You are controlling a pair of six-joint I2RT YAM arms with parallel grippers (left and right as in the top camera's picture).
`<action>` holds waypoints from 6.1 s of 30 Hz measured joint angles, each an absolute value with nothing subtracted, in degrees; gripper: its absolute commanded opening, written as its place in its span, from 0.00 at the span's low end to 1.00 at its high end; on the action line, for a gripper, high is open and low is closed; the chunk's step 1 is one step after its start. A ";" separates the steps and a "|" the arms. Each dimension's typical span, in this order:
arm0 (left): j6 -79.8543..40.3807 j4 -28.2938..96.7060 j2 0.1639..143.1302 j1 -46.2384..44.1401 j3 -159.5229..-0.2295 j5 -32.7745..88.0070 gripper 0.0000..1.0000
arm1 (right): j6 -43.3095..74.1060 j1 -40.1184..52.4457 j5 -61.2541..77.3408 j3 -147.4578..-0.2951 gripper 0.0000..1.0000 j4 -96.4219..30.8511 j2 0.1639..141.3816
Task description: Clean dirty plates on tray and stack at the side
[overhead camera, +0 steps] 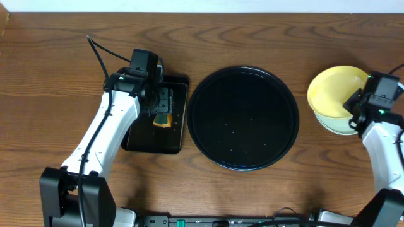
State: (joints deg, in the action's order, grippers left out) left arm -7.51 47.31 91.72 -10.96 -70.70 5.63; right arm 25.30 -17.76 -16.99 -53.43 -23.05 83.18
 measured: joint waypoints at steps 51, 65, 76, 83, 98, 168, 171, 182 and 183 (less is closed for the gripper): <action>-10.63 48.21 37.60 -6.79 -48.07 4.51 0.85 | 4.45 -3.77 7.16 -39.46 0.99 -46.33 29.74; -10.44 47.99 31.00 -6.81 -48.07 4.51 0.85 | 4.40 -3.77 6.59 -39.13 0.99 -53.23 27.35; -10.44 48.01 31.00 -6.81 -48.07 4.51 0.85 | 4.23 -3.77 6.46 -38.94 0.99 -59.22 26.50; -10.44 47.97 31.00 -6.81 -48.05 4.51 0.85 | 4.03 -1.76 6.28 -34.46 0.99 -46.02 15.31; -10.46 48.01 31.00 -6.81 -47.90 4.51 0.85 | 3.73 4.10 4.78 -9.56 0.99 -2.59 0.62; -8.56 -9.45 0.91 -1.26 -1.89 3.84 0.85 | -2.00 4.43 3.55 -0.38 0.99 -3.81 0.69; -6.98 -6.02 0.60 -1.21 -0.69 3.88 0.85 | -2.00 4.43 3.55 -0.38 0.99 -3.81 0.69; -4.16 1.10 0.60 -1.17 -0.67 3.46 0.85 | -2.00 4.43 3.53 -0.38 0.99 -3.81 0.69; -4.16 1.10 0.60 -1.17 -0.67 3.46 0.85 | -2.00 4.43 3.53 -0.38 0.99 -3.81 0.69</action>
State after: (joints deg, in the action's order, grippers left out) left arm -4.16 1.10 0.60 -1.17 -0.67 3.46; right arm -2.00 4.43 3.53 -0.38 -3.81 0.69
